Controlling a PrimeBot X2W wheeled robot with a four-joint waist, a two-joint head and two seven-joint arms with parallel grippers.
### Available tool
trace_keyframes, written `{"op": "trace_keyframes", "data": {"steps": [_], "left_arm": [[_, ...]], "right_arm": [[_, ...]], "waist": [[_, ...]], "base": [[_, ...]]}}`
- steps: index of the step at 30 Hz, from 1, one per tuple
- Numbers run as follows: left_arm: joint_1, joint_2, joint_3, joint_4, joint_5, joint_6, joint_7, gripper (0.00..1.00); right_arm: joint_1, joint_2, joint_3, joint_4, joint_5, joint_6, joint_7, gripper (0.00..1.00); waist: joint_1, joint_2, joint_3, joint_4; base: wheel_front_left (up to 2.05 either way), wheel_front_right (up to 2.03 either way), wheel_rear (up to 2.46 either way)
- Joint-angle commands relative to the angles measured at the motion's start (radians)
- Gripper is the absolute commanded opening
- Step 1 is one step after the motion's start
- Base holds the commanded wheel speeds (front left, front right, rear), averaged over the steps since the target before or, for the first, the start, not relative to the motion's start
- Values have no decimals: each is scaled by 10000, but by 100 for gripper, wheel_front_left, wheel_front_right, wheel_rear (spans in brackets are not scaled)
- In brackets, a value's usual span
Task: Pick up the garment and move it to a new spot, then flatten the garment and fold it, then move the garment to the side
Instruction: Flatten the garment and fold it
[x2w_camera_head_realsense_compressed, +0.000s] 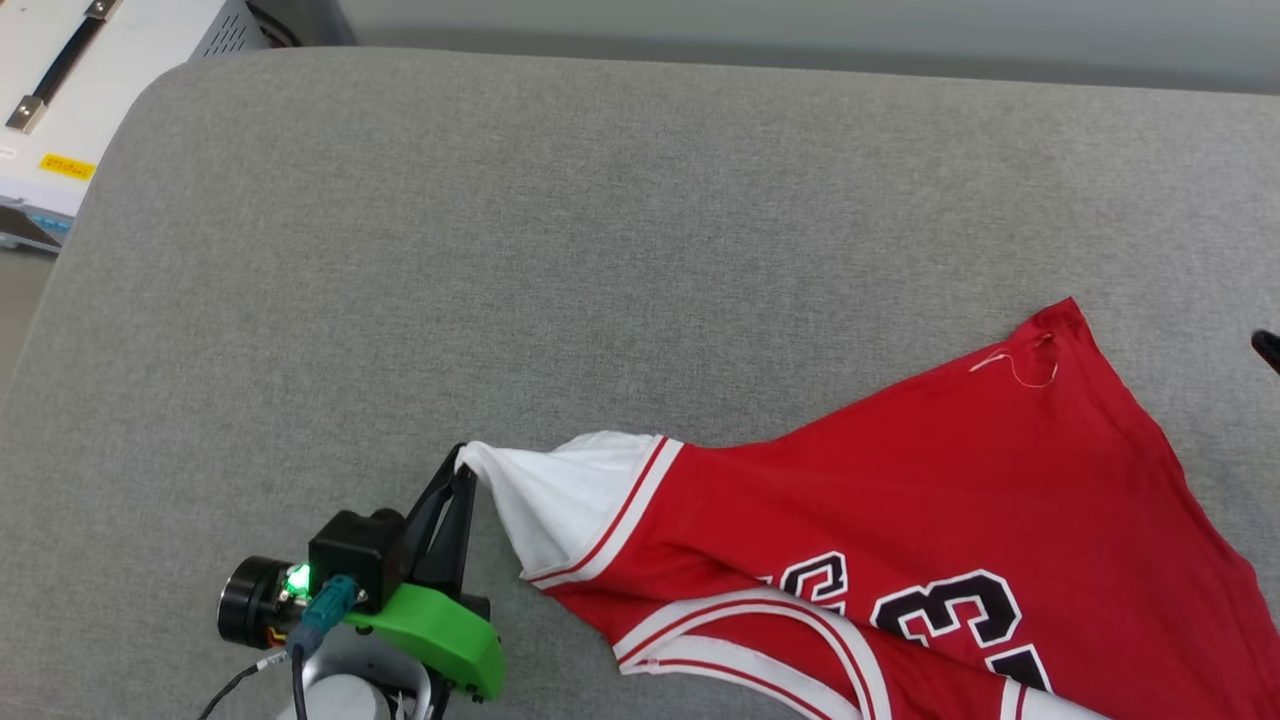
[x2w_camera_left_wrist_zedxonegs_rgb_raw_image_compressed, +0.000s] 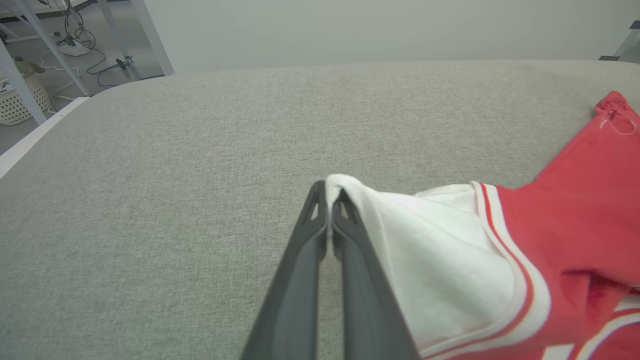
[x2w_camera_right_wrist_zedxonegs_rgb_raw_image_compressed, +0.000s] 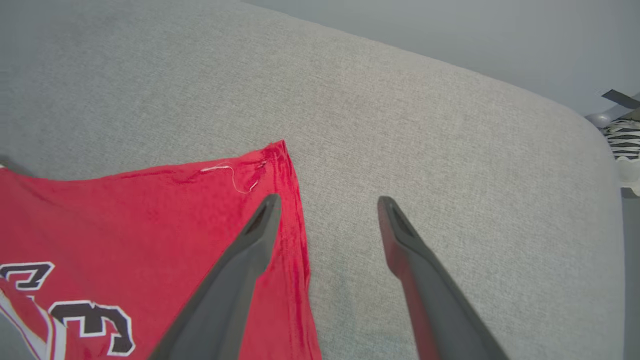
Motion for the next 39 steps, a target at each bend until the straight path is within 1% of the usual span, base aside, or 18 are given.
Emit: {"op": "trace_keyframes", "data": {"steps": [1, 4, 7, 10, 13, 17, 20, 23, 24, 25, 26, 31, 35, 39], "left_arm": [[-278, -66, -37, 43, 156, -85, 22, 0], [-573, -202, -128, 124, 244, -201, 6, 0], [-873, -385, -208, 199, 333, -298, -24, 0], [-1125, -589, -288, 272, 390, -401, -56, 0], [-1321, -776, -326, 375, 436, -479, -99, 0], [-1486, -967, -338, 583, 473, -600, -159, 0], [-1541, -1035, -348, 702, 526, -661, -187, 0], [-1533, -1063, -313, 786, 549, -675, -207, 0], [-1516, -1058, -294, 810, 556, -675, -213, 0], [-1496, -1050, -278, 829, 558, -680, -217, 0], [-1445, -1019, -258, 914, 567, -724, -228, 0], [-1359, -858, -146, 928, 604, -715, -240, 0], [-1375, -628, 27, 732, 569, -696, -237, 0], [-1657, -371, 285, 375, 557, -647, -165, 0]], "right_arm": [[-727, 23, 447, 280, -122, -7, 323, 100], [-2051, 214, 1420, 998, -237, -7, 1018, 100], [-3256, 567, 2303, 1902, -409, -7, 1594, 100], [-4072, 843, 2970, 2777, -647, -7, 1819, 100], [-4668, 1200, 3375, 3708, -718, -7, 1738, 100], [-4832, 1465, 4044, 4903, -678, -7, 1477, 100], [-4637, 1302, 4702, 5508, -753, -7, 1403, 100], [-4402, 1194, 5148, 5825, -411, -7, 1429, 100], [-4388, 1157, 5265, 5823, -288, -7, 1309, 2], [-4403, 1151, 5302, 5810, -178, -7, 1128, 0], [-4568, 1112, 5260, 5746, 72, -7, 277, 0], [-4762, 923, 5137, 5394, 215, -7, -1256, 0], [-4783, 839, 4964, 4965, 380, -7, -2194, 0], [-4772, 700, 4842, 4370, 437, -7, -2811, 0]], "waist": [[1, 0, 298, 236], [1, 0, 553, 445], [1, 0, 830, 650], [1, 0, 1100, 854], [1, 0, 1346, 1025], [1, 0, 1599, 1199], [1, 0, 1632, 1243], [1, 0, 1585, 1210], [1, 0, 1555, 1175], [1, 0, 1512, 1133], [1, 0, 1270, 1000], [1, 0, 585, 726], [1, 0, 76, 460], [1, 0, -228, 192]], "base": [[0, 0, 0], [0, 0, 0], [0, 0, 0], [0, 0, 0], [0, 0, 0], [0, 0, 0], [0, 0, 0], [0, 0, 0], [0, 0, 0], [0, 0, 0], [0, 0, 0], [0, 0, 0], [0, 0, 0], [0, 0, 0]]}}
